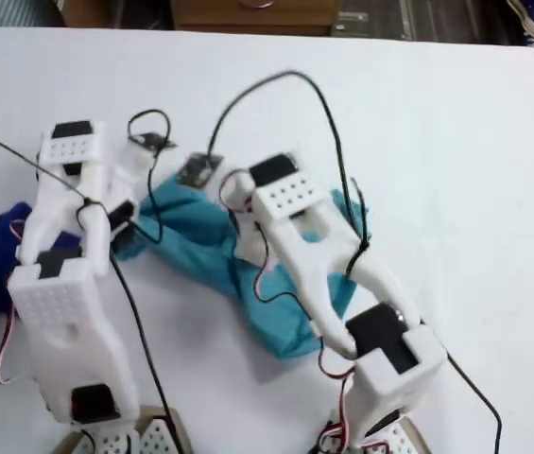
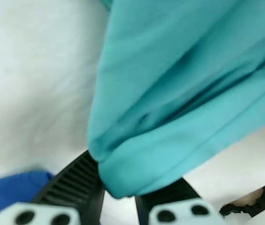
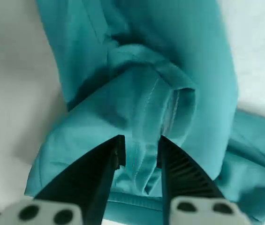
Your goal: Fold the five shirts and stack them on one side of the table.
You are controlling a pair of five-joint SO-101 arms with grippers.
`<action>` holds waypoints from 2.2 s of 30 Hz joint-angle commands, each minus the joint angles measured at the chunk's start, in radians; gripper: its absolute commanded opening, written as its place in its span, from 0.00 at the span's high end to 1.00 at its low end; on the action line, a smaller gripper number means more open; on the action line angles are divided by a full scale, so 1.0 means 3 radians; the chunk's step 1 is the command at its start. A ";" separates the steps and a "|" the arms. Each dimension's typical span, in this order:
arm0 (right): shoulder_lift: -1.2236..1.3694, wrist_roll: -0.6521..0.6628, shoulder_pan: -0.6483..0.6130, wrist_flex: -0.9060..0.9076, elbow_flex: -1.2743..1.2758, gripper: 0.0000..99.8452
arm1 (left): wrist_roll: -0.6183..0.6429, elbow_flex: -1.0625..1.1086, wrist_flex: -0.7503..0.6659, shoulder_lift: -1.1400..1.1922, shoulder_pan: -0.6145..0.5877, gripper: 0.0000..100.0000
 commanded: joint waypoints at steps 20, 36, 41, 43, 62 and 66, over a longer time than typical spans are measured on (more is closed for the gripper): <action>-0.1143 0.0358 0.0627 -0.0708 0.1652 0.88 | -0.0015 -0.0125 -0.0010 -0.0020 -0.0118 0.98; -0.0693 0.0302 0.0642 -0.0698 0.1473 0.97 | -0.0015 -0.0125 -0.0015 -0.0020 -0.0118 0.98; -0.0693 0.0230 0.0647 -0.0294 0.1038 0.92 | -0.0015 -0.0125 -0.0015 -0.0020 -0.0113 0.98; -0.0693 0.0123 0.0632 -0.0228 0.0895 0.90 | -0.0015 -0.0125 -0.0015 -0.0020 -0.0113 0.98; -0.0652 0.0072 0.0524 -0.0274 0.0875 0.88 | -0.0015 -0.0125 -0.0015 -0.0020 -0.0113 0.98; -0.0652 0.0082 0.0524 -0.0442 0.1059 0.88 | -0.0015 -0.0125 -0.0015 -0.0026 -0.0113 0.98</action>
